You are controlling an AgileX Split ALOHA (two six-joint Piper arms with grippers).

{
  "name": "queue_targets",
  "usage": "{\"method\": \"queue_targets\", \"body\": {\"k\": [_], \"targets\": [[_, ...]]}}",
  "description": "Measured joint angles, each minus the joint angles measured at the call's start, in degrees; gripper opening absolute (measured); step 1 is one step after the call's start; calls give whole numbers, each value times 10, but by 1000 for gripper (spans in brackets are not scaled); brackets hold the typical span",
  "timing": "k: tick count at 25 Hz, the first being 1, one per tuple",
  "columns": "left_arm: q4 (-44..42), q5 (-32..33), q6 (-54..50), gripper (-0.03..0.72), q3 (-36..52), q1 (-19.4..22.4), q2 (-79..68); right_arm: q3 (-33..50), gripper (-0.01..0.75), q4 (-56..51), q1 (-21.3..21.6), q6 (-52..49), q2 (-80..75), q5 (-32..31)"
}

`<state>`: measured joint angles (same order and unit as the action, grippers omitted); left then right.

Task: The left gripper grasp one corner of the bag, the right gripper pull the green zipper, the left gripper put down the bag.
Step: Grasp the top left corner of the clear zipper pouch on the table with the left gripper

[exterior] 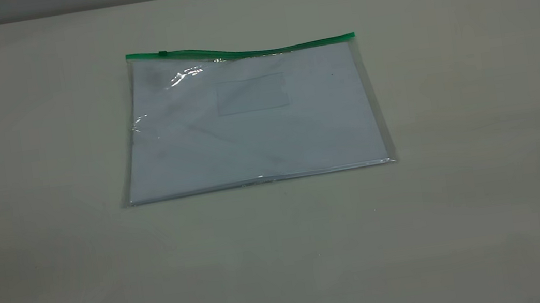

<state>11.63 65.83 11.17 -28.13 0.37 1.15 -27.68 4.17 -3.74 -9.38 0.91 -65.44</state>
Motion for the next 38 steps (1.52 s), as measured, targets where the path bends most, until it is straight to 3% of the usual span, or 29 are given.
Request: {"method": "queue_targets", "body": {"k": [20,25,32,38], "targets": [[1,-3,0,414,0,0,0,0,402,4,0,0,0,1],[1,-21,-54,414,-3,0,-9,-1,402,-19,0,10,0,13],[1,-128,-76,417,-18,0,-156,-6,443,-111,0,110,-140,149],[40,-291,-4,518,-22,0,-344,-6,477,-197,0,293,-354,284]]}}
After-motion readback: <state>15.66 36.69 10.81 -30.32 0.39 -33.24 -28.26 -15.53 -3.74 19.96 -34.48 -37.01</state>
